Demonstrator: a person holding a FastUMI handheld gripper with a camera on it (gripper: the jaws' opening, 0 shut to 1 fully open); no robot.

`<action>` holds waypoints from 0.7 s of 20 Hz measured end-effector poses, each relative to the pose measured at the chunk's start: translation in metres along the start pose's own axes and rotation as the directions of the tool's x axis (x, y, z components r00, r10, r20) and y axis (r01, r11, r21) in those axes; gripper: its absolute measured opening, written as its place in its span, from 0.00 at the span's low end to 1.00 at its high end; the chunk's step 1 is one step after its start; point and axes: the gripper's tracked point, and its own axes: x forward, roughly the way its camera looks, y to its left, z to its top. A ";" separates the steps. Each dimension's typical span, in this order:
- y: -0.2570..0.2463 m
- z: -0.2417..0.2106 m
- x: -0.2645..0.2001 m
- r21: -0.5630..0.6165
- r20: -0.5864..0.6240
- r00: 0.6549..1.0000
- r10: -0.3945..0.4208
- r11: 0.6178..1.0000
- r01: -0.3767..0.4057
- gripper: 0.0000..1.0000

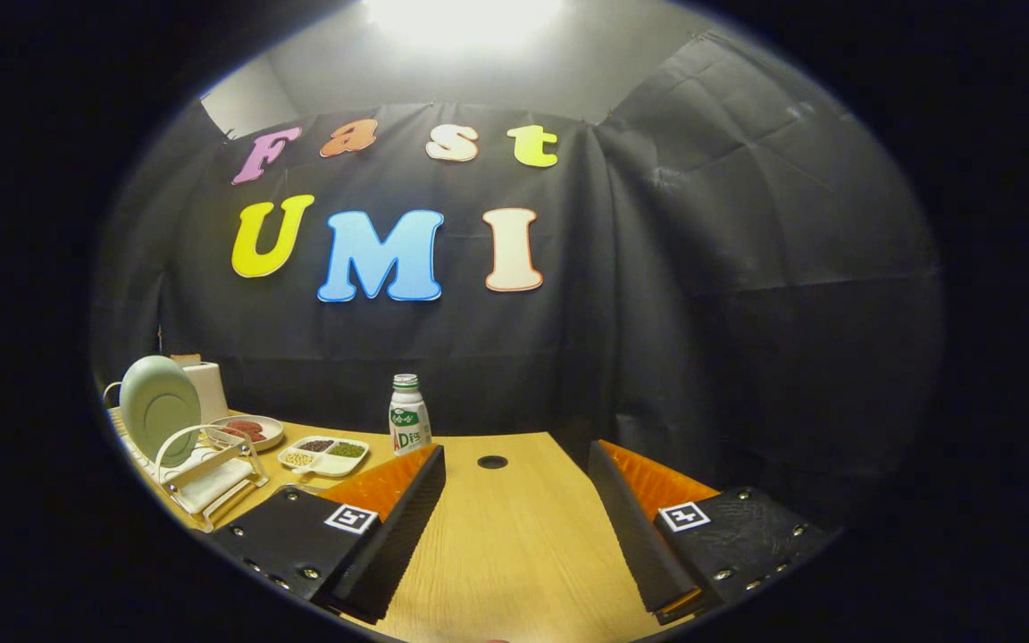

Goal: Take the plate from the dish rack, then take the spoon from the basket and place it into the plate.

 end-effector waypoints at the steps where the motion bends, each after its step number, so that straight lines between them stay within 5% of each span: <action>1: -0.003 0.012 -0.014 0.000 0.001 1.000 -0.017 1.000 0.017 0.99; 6: -0.002 0.036 -0.090 0.020 -0.063 0.997 -0.046 0.999 0.047 0.99; 14: 0.066 0.067 -0.163 -0.002 -0.120 0.993 0.021 1.000 -0.022 0.99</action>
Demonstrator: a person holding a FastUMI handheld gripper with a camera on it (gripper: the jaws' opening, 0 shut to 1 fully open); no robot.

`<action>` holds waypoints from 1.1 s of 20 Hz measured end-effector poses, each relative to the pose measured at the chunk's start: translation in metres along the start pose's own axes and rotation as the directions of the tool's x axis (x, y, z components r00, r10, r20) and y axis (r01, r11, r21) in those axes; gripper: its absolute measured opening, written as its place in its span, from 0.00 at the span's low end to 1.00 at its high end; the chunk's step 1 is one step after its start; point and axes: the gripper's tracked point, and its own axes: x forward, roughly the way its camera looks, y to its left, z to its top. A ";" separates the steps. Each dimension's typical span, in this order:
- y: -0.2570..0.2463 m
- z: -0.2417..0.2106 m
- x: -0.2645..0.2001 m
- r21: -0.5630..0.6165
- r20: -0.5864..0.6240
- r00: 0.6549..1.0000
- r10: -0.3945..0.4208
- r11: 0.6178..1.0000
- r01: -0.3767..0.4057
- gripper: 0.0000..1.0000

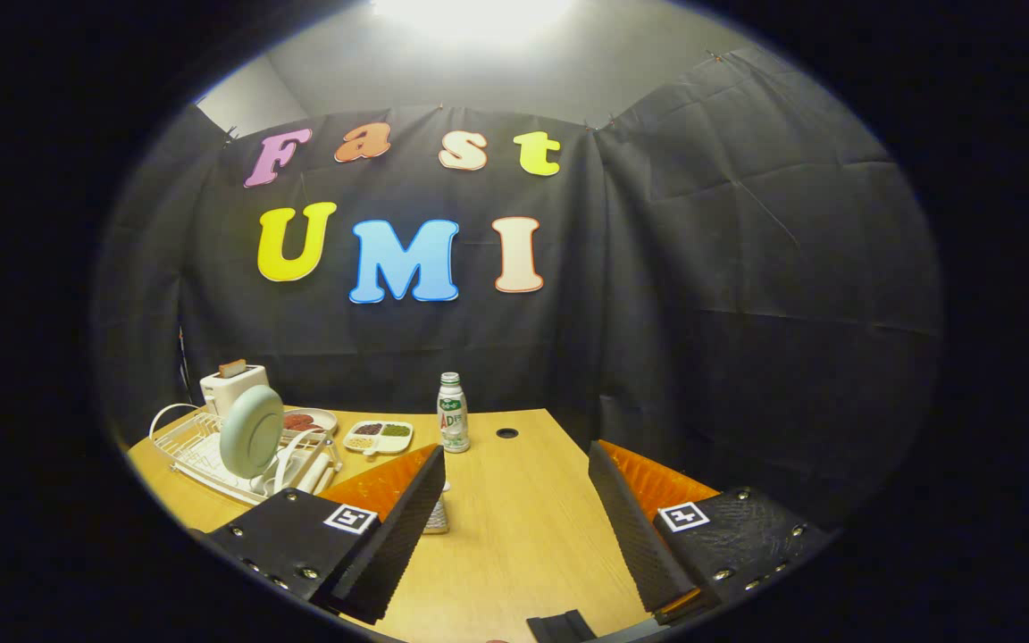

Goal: Take the plate from the dish rack, then take the spoon from the basket and place it into the plate.

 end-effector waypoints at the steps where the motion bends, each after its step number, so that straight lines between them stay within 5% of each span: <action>1: 0.014 0.005 -0.004 -0.007 -0.003 1.000 0.009 1.000 -0.010 0.99; 11: 0.187 0.038 -0.003 0.039 -0.013 0.994 0.109 0.993 -0.108 0.99; 22: 0.314 -0.010 0.061 0.181 -0.147 0.973 0.178 0.972 -0.151 0.99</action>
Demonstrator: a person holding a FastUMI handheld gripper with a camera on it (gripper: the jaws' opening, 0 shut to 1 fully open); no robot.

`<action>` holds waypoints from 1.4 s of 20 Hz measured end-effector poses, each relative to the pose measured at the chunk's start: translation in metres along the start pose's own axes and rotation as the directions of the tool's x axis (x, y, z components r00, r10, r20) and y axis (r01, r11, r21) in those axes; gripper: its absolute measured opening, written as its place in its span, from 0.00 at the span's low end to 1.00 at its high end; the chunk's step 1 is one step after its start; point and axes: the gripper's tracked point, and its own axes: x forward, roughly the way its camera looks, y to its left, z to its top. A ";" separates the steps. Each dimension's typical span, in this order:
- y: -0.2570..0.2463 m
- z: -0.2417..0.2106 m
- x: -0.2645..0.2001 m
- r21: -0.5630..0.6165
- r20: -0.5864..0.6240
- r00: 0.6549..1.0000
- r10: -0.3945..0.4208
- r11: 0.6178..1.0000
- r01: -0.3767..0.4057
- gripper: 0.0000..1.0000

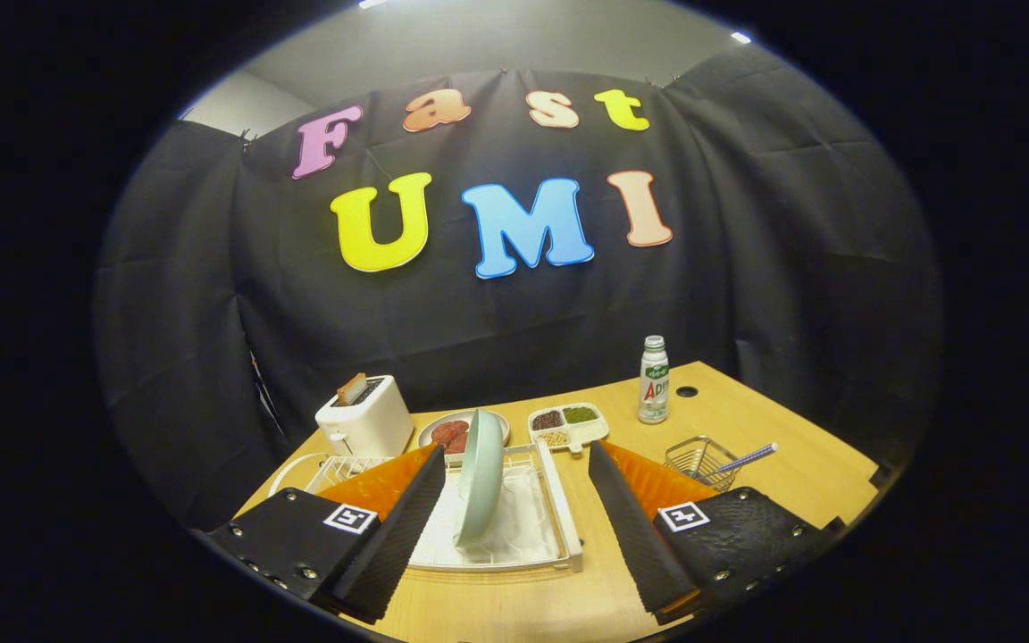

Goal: Take the plate from the dish rack, then take the spoon from the basket and place it into the plate.

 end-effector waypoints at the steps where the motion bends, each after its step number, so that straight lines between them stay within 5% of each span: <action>1: 0.005 -0.005 0.012 0.010 -0.013 1.000 0.001 1.000 0.000 0.99; 13: 0.036 -0.059 0.126 0.079 -0.180 0.982 0.064 0.996 -0.050 0.98; 15: 0.040 -0.072 0.136 0.101 -0.229 0.970 0.079 0.993 -0.057 0.82; 20: 0.044 -0.088 0.150 0.145 -0.287 0.953 0.094 0.988 -0.054 0.78; 22: 0.041 -0.093 0.154 0.145 -0.319 0.944 0.084 0.989 -0.039 0.58; 24: 0.043 -0.094 0.150 0.147 -0.339 0.936 0.090 0.988 -0.042 0.57; 28: 0.025 -0.104 0.148 0.048 -0.398 0.917 -0.032 0.997 0.056 0.57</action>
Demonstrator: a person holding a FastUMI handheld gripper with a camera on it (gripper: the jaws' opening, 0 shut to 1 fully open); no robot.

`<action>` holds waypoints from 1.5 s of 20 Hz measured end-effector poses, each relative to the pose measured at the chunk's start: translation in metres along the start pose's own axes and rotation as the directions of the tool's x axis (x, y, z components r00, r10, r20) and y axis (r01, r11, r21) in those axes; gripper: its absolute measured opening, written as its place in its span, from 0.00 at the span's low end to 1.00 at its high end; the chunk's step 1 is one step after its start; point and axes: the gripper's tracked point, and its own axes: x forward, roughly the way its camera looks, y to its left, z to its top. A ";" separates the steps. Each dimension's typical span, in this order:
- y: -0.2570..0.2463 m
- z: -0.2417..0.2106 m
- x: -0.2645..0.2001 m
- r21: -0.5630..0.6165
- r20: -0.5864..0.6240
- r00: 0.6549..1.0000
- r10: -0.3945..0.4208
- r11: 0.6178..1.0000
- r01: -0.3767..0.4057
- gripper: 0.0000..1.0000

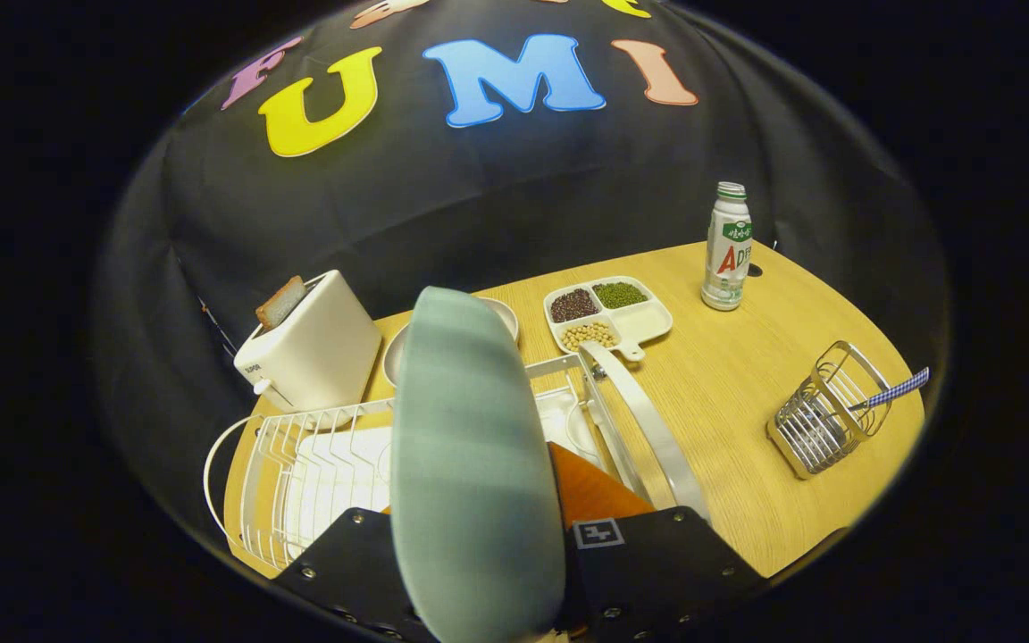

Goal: Take the plate from the dish rack, then take the spoon from the basket and place it into the plate.

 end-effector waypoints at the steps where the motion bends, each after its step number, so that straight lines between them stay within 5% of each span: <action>1: 0.002 0.001 -0.001 -0.013 -0.003 1.000 -0.009 1.000 0.009 0.57; 7: 0.011 0.007 -0.006 -0.163 0.001 0.992 -0.124 0.979 0.122 0.57; 17: 0.017 0.042 -0.074 -0.385 0.166 0.937 -0.307 0.855 0.348 0.57; 23: -0.009 0.033 -0.146 -0.371 0.200 0.921 -0.335 0.844 0.388 0.57; 30: -0.049 -0.027 -0.206 -0.422 0.148 0.934 -0.324 0.834 0.356 0.57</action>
